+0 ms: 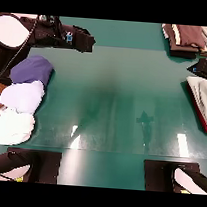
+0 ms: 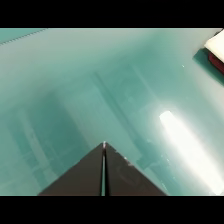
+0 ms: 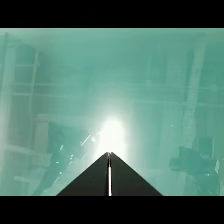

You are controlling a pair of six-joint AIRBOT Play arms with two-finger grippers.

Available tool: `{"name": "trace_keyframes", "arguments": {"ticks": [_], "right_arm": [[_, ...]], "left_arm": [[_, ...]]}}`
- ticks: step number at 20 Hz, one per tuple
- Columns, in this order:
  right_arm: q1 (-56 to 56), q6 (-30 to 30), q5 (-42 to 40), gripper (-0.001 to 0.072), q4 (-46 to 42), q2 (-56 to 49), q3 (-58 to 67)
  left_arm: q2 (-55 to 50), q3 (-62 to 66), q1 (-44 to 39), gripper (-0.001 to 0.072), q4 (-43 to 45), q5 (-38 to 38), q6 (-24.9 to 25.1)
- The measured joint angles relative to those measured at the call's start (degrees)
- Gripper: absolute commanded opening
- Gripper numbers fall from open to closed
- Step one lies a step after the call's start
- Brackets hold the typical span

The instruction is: Fold the shirts.

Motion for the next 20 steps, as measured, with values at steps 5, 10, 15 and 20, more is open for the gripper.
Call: {"name": "trace_keyframes", "arguments": {"ticks": [5, 10, 15, 20], "right_arm": [[0.0, 0.0, 0.0, 0.0018, 0.0, 0.0, 0.0], [0.0, 0.0, 0.0, 0.0018, 0.0, 0.0, 0.0], [0.0, 0.0, 0.0, 0.0018, 0.0, 0.0, 0.0], [0.0, 0.0, 0.1, 0.0018, 0.0, 0.0, 0.0]], "left_arm": [[0.0, 0.0, 0.0, 0.0025, 0.0, 0.1, 0.0], [0.0, 0.0, 0.0, 0.0026, 0.0, 0.2, 0.0], [0.0, 0.0, 0.0, 0.0028, 0.3, 1.0, 0.0], [-0.1, 0.0, 4.4, 0.0582, 12.8, 1.6, -2.1]]}}
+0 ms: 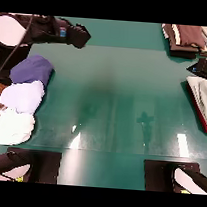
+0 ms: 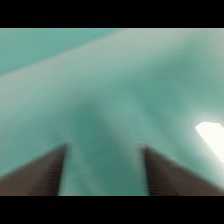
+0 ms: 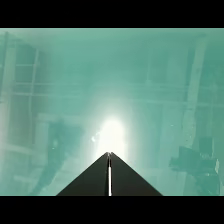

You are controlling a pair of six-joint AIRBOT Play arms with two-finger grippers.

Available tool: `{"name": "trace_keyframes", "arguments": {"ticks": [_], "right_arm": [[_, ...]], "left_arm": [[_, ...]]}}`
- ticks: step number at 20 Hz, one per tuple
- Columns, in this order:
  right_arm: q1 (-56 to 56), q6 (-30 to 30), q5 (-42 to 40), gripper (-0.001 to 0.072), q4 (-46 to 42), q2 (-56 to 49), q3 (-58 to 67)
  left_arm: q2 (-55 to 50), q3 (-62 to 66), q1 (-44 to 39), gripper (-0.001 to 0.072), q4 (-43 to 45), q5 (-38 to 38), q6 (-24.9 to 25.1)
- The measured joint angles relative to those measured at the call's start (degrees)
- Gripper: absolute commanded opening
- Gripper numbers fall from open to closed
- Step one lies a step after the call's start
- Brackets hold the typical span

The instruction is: Fold the shirts.

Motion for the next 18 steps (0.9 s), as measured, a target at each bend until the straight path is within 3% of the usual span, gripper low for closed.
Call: {"name": "trace_keyframes", "arguments": {"ticks": [5, 13, 14, 15, 16, 18], "right_arm": [[0.0, 0.0, 0.4, 0.0018, 0.0, 0.0, 0.0], [0.0, 0.0, 0.5, 0.0018, 0.0, 0.0, 0.0], [0.0, 0.0, 0.5, 0.0018, 0.0, 0.0, 0.0], [0.0, 0.0, 0.5, 0.0018, 0.0, 0.0, 0.0], [0.0, 0.0, 0.5, 0.0018, 0.0, 0.0, 0.0], [0.0, 0.0, 0.4, 0.0018, 0.0, 0.0, 0.0]], "left_arm": [[-5.4, -0.2, 13.4, 0.0582, 11.5, -7.6, -4.6], [-21.7, -0.2, 28.1, 0.0571, 14.9, -10.6, -6.0], [-23.2, -0.2, 28.7, 0.0402, 15.0, -10.3, -6.0], [-24.2, -0.2, 29.1, 0.0173, 15.0, -10.0, -6.0], [-24.9, -0.1, 29.4, 0.0033, 14.9, -9.7, -6.1], [-25.6, 0.7, 29.8, 0.0024, 14.9, -9.6, -6.1]]}}
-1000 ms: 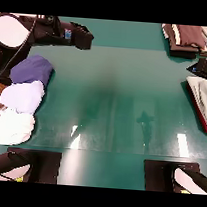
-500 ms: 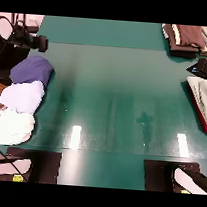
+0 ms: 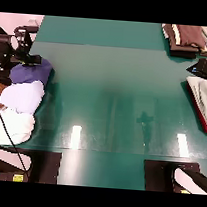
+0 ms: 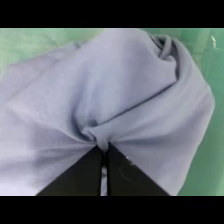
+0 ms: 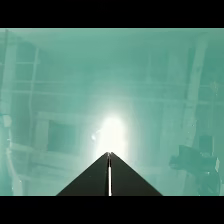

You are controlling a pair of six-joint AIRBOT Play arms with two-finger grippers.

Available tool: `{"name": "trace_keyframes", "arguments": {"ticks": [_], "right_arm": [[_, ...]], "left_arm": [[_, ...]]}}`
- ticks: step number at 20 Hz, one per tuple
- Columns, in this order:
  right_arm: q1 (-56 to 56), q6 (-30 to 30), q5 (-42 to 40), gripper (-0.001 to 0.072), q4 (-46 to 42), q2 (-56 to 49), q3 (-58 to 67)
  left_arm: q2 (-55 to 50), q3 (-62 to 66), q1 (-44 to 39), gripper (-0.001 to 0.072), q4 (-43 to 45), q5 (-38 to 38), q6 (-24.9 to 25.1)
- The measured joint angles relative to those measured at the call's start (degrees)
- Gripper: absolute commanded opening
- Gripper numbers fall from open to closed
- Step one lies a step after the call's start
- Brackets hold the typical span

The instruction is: Fold the shirts.

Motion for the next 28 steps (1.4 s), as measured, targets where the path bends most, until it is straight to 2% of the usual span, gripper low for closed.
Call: {"name": "trace_keyframes", "arguments": {"ticks": [4, 9, 14, 19, 20, 21, 22, 25, 28], "right_arm": [[0.0, 0.0, -0.5, 0.0018, 0.2, 0.5, 0.3], [0.0, 0.0, -1.1, 0.0018, 1.0, 1.2, 7.4], [0.0, 0.0, -1.4, 0.0018, 1.6, 1.2, 16.7], [0.0, 0.0, 0.0, 0.0018, 1.8, 1.2, 23.5], [0.0, 0.0, 0.7, 0.0018, 1.8, 1.2, 24.5], [0.0, 0.0, 1.4, 0.0018, 1.8, 1.2, 25.3], [0.0, 0.0, 2.2, 0.0018, 1.8, 1.2, 26.1], [0.0, 0.0, 4.7, 0.0018, 1.8, 1.3, 27.2], [0.0, 0.0, 7.2, 0.0018, 1.8, 1.3, 27.7]], "left_arm": [[3.0, 3.7, -0.2, 0.0024, 0.0, -1.2, 0.0], [17.4, 11.6, -6.8, 0.0023, -0.8, -2.0, 3.1], [30.6, 16.1, -22.2, 0.0023, -2.0, -3.5, 6.8], [29.0, 16.9, -40.0, 0.0027, -2.5, -6.6, 7.8], [26.8, 16.9, -43.3, 0.012, -2.8, -7.2, 7.8], [24.5, 17.0, -46.0, 0.0445, -3.4, -7.6, 8.0], [21.7, 17.0, -48.5, 0.0626, -4.5, -7.6, 8.4], [14.6, 17.0, -52.7, 0.0623, -8.7, -8.1, 9.1], [12.5, 17.1, -50.9, 0.0622, -8.6, -8.9, 9.0]]}}
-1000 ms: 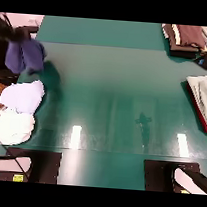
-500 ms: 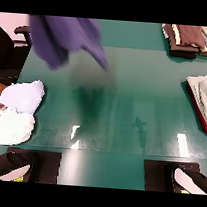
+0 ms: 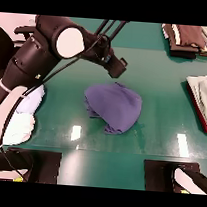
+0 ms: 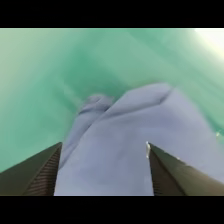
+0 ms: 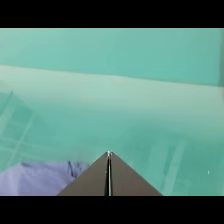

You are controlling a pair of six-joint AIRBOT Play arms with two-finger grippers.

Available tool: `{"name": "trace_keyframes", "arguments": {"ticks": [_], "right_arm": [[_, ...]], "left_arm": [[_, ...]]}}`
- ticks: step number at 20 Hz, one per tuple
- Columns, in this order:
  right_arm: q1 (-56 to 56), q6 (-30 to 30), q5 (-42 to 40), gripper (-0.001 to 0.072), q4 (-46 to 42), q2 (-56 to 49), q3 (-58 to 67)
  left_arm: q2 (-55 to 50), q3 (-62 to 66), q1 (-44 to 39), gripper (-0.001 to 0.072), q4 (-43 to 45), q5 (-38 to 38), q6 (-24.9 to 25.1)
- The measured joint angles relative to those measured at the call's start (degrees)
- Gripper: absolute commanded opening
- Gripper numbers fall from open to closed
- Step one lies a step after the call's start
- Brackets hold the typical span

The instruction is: Fold the shirts.

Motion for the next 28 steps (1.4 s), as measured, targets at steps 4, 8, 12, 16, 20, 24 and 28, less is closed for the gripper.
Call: {"name": "trace_keyframes", "arguments": {"ticks": [4, 8, 12, 16, 20, 24, 28], "right_arm": [[0.0, 0.0, 1.7, 0.0018, 0.0, 0.0, 0.2], [0.0, 0.0, 2.1, 0.0018, 0.0, 0.0, 0.2], [0.0, 0.0, 2.2, 0.0018, 0.0, 0.0, 0.2], [0.0, 0.0, 2.3, 0.0018, 0.0, -0.1, 0.2], [0.0, 0.0, 2.3, 0.0018, 0.0, -0.1, 0.2], [0.0, 0.0, 2.5, 0.0018, 0.0, -0.1, 0.2], [0.0, 0.0, 4.6, 0.0018, -0.1, 0.2, -2.5]], "left_arm": [[1.1, -0.5, 11.1, 0.0622, 0.4, -4.5, -3.2], [2.5, -8.7, 21.3, 0.0623, -6.0, -8.3, -4.9], [4.0, -24.1, 24.6, 0.0623, -13.3, -6.0, -5.0], [4.5, -37.6, 24.3, 0.0623, -21.2, -0.3, -2.1], [4.6, -46.7, 21.0, 0.0623, -24.9, 5.6, -0.3], [4.3, -50.9, 18.6, 0.0153, -26.0, 10.7, 0.2], [4.2, -50.8, 18.0, 0.0025, -25.2, 13.2, 0.3]]}}
